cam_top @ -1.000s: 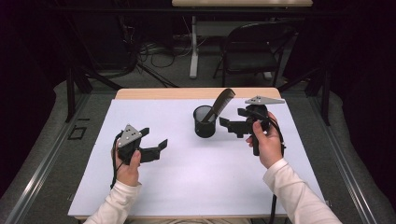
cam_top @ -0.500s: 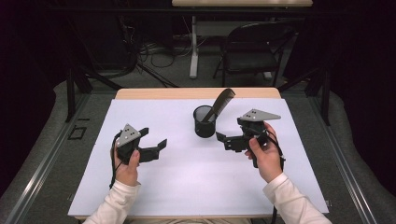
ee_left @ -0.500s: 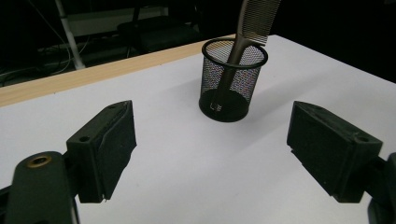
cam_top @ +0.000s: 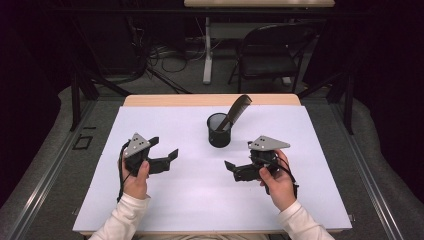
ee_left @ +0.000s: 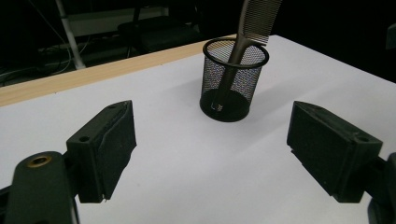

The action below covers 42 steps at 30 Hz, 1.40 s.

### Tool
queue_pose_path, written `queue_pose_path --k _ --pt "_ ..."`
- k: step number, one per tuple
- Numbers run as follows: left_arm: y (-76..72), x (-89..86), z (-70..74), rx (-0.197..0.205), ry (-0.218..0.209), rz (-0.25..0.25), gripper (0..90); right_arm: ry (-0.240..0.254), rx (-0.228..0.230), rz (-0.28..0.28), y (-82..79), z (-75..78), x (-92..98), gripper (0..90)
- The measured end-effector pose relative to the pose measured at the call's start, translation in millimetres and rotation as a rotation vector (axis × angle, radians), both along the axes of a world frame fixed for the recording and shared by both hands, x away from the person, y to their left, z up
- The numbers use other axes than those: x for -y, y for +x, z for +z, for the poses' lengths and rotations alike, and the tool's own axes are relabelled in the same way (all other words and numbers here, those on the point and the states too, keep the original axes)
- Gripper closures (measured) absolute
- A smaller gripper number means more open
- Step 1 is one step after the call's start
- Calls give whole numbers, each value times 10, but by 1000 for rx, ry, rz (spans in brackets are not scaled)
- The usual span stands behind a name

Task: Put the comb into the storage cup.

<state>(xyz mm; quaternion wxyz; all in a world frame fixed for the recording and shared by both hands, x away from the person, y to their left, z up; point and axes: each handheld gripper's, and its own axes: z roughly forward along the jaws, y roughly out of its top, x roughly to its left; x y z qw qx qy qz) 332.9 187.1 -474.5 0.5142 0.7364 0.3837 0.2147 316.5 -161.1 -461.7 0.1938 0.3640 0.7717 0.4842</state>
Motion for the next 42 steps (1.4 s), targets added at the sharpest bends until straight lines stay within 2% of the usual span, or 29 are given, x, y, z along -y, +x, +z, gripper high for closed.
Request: queue_pose_path --k 10,20,35,42 --pt "5 -5 -6 -1 -4 -2 158 -1 8 -4 -144 -190 -20 0" --pt "4 -15 -5 1 -7 -1 158 -9 14 -16 -247 -353 36 0" --pt "6 -25 -2 6 -8 -3 158 16 -12 -40 -242 -568 130 0" --pt "8 -29 -1 9 -12 -1 158 12 -20 -53 -220 -679 173 0"
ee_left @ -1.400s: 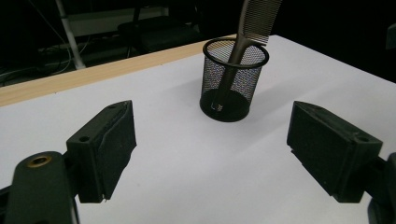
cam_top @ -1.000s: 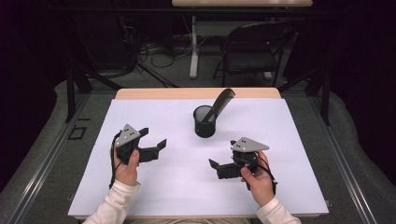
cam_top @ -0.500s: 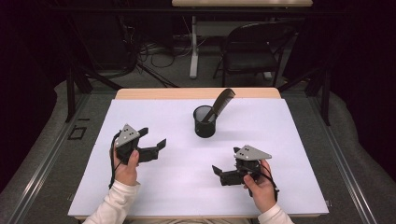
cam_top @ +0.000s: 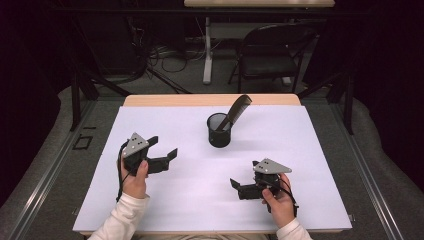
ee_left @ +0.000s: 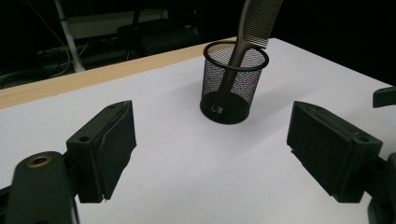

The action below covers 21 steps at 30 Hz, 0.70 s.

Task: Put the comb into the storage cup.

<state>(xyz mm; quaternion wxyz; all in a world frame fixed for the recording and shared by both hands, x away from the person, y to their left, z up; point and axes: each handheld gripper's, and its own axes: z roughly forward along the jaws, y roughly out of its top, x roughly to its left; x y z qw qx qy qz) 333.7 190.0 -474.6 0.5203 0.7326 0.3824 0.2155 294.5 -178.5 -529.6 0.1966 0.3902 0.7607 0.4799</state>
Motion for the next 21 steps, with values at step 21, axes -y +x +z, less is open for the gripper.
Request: queue_pose_path --k 21 --pt "7 3 -13 -5 5 1 158 -20 -11 -9 39 -124 -4 0"
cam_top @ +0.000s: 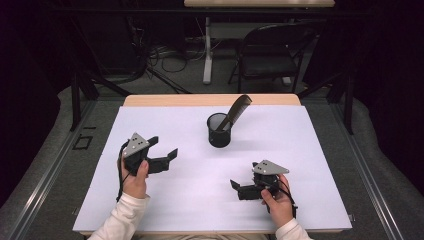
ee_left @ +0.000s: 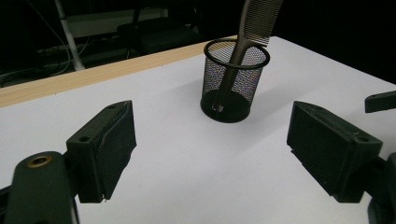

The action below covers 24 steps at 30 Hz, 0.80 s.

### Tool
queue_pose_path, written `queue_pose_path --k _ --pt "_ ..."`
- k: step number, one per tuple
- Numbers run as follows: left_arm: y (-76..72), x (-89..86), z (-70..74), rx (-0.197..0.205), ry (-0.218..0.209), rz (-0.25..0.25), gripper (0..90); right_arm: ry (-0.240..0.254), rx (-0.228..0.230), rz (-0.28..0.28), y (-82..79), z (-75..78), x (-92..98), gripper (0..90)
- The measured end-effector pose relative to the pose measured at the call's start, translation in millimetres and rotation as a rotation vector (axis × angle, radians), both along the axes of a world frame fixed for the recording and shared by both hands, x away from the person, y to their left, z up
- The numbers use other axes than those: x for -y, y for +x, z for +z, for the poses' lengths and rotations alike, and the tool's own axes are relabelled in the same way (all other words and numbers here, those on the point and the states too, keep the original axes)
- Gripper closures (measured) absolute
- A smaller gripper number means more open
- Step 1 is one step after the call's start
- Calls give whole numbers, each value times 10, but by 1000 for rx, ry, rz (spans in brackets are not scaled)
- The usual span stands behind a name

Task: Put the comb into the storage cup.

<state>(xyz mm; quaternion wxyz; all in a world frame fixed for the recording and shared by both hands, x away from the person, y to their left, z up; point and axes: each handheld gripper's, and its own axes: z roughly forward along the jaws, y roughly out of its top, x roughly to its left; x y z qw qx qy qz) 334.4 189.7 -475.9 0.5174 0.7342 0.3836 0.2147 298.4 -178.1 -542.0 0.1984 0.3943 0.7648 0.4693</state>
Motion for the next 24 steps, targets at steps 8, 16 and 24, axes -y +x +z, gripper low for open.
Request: queue_pose_path --k 8,16,24 --pt "0 -2 1 1 0 -2 158 -6 -9 3 1 -12 -6 0" --pt "-2 -9 6 4 -1 0 158 -12 -12 5 2 -21 -8 0" --pt "10 -16 3 3 -1 4 158 -15 -26 7 13 -35 -5 0"
